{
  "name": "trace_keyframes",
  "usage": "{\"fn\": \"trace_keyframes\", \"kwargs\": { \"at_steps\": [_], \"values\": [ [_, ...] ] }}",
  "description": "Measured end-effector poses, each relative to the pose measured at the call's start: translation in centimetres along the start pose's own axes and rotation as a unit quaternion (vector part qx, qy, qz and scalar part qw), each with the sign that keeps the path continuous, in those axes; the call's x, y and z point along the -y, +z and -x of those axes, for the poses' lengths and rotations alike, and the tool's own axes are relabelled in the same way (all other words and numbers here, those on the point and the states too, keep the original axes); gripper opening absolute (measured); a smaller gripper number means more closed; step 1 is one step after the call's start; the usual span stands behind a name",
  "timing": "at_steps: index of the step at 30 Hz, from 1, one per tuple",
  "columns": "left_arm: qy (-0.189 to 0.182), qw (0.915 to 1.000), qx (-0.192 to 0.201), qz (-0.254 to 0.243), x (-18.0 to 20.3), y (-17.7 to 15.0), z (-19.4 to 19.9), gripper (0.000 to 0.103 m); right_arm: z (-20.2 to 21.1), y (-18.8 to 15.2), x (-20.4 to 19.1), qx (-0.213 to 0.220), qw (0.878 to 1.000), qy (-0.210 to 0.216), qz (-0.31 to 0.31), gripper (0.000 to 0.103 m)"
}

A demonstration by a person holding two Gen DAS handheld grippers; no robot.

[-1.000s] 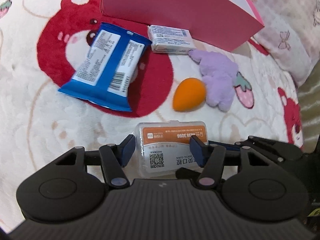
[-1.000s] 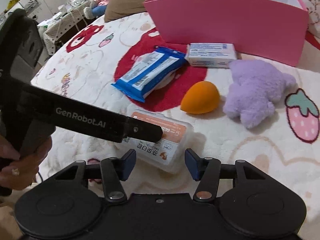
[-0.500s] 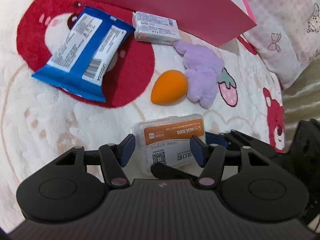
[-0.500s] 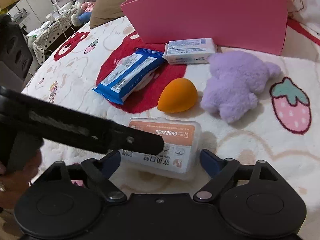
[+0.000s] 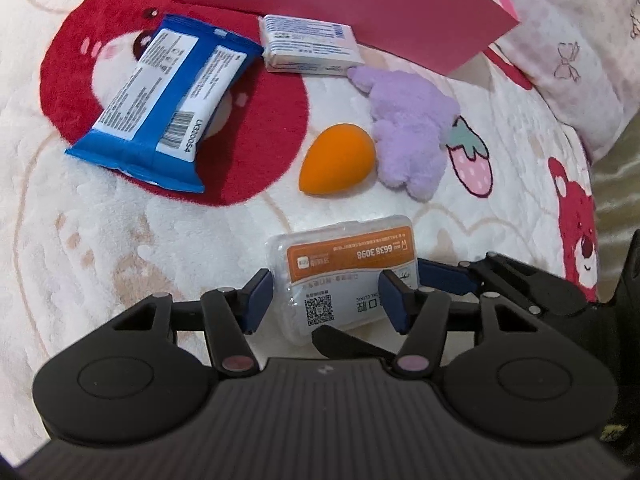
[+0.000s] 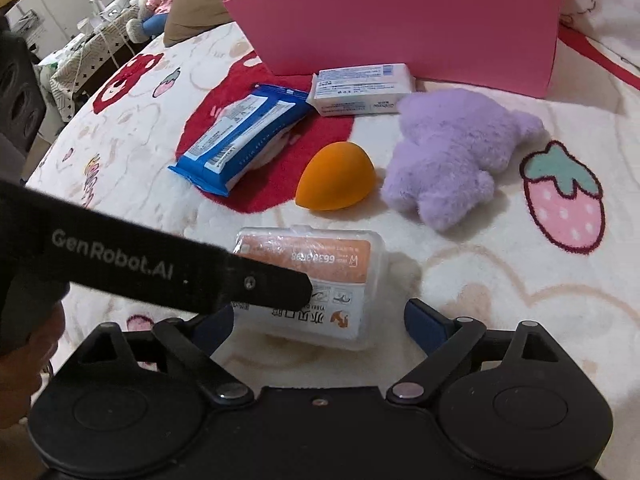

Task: Organize objects
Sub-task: 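Lift the clear plastic case with the left tool toward the pink box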

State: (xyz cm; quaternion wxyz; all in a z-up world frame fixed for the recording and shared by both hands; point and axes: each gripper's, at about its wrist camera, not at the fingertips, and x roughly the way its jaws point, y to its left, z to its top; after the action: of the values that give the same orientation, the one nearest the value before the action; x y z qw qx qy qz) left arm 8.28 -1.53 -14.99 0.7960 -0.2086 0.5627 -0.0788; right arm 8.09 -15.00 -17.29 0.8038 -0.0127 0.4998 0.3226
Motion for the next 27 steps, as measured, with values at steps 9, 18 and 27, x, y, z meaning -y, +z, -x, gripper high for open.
{"fn": "trace_keyframes", "kwargs": {
  "at_steps": [9, 18, 27],
  "values": [
    [0.004, 1.0000, 0.005, 0.007, 1.2, -0.7, 0.3, 0.053, 0.6, 0.2, 0.2, 0.017, 1.000, -0.001, 0.004, 0.082],
    [-0.011, 0.9995, 0.028, -0.002, 2.1, -0.3, 2.4, 0.052, 1.4, 0.1, -0.2, 0.027, 1.000, -0.010, 0.012, 0.082],
    [-0.018, 0.9989, 0.039, -0.018, 2.4, 0.0, 4.1, 0.053, 3.6, 0.4, -0.6, 0.056, 0.998, -0.019, 0.011, 0.077]
  ]
}}
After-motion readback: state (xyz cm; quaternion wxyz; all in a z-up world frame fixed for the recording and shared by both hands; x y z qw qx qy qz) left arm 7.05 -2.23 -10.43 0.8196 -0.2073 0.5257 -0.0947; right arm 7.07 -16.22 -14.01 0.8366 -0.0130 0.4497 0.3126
